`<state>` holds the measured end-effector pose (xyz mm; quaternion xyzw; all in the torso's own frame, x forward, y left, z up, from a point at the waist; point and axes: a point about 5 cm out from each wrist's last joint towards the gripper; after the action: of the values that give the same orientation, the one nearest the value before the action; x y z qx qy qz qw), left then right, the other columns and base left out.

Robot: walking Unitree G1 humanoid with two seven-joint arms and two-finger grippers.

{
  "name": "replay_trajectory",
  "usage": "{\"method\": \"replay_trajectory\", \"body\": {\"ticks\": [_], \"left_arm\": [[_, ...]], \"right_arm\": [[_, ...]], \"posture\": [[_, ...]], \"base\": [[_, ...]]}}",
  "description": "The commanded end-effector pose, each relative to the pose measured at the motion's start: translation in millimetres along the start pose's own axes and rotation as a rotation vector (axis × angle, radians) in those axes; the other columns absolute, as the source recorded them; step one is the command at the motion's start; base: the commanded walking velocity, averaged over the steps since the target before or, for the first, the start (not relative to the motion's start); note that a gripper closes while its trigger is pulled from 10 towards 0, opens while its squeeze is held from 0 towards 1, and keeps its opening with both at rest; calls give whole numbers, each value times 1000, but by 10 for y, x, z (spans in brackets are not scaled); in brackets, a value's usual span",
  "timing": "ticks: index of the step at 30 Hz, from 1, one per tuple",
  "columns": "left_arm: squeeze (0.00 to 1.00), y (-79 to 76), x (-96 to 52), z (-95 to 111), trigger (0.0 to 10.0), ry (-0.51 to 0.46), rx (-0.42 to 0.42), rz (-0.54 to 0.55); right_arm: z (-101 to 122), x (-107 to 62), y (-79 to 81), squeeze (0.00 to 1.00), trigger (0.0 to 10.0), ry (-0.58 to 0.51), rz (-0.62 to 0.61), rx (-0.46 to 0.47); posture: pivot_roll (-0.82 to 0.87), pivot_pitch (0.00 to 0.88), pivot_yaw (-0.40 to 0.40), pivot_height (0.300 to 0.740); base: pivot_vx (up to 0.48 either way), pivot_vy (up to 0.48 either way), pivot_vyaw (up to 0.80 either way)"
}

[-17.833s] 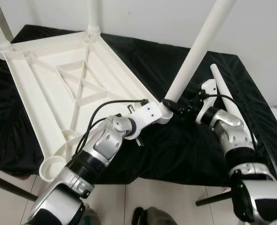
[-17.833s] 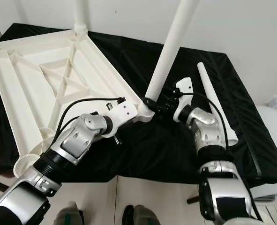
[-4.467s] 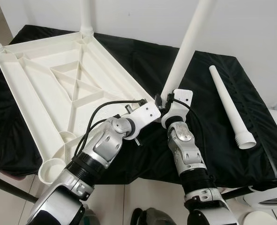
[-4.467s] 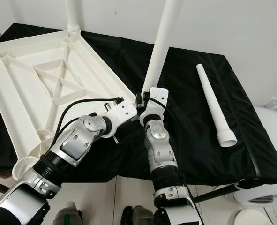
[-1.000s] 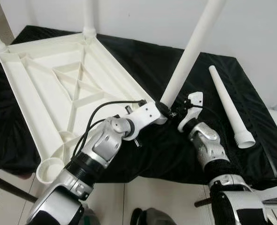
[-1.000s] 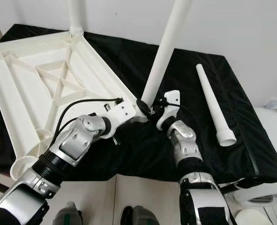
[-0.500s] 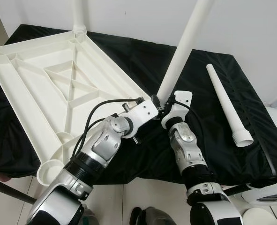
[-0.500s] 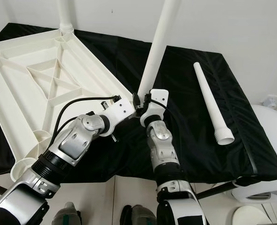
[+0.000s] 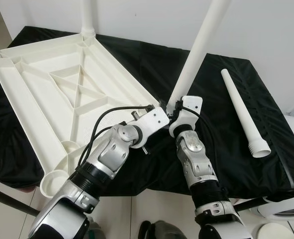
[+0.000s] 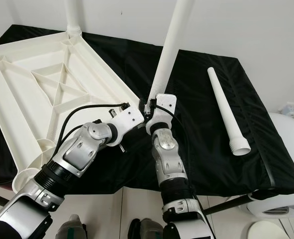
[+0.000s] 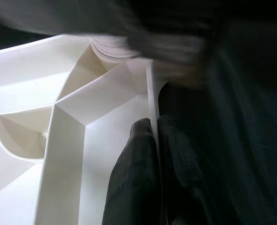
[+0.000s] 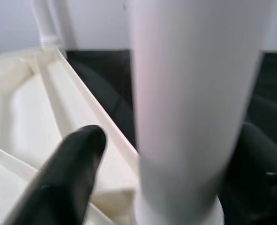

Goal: Building children table

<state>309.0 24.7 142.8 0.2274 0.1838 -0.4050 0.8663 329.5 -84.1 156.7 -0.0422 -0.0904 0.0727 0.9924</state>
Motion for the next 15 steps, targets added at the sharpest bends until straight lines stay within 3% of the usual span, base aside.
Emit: {"method": "replay_trajectory", "body": {"ticks": [1, 8, 9, 10, 15], "left_arm": [[0, -133, 31, 59, 10000, -22, 32, -44], [0, -139, 30, 64, 10000, -24, 31, -44], [0, -139, 30, 65, 10000, -24, 30, -44], [0, -138, 30, 65, 10000, -24, 29, -43], [0, -129, 28, 66, 10000, -23, 28, -40]], "right_arm": [[-24, -38, 47, 1000, 10000, 11, 1, 30], [-49, -64, -88, 1000, 10000, 16, -13, 8], [-73, -73, -143, 365, 10000, 21, 10, 1], [-90, -79, -180, 12, 10000, 22, 31, -6], [-140, -84, -282, 0, 10000, 41, 56, 6]], "posture": [[103, 5, -143, 740], [102, 9, -146, 740], [102, 10, -147, 740], [102, 10, -147, 740], [101, 13, -146, 740]], "base": [[0, 0, 0], [0, 0, 0], [0, 0, 0], [0, 0, 0], [0, 0, 0]]}}
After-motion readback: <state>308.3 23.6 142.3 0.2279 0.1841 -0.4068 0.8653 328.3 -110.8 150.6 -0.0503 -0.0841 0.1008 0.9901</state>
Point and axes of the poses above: a point about 5 cm out from each wrist's last joint towards the gripper, its own x axis pointing out of the wrist towards the gripper, its own z axis along the axis of the wrist's last joint, y = z × x, and after that the axes turned 10 degrees about -x, right-handed
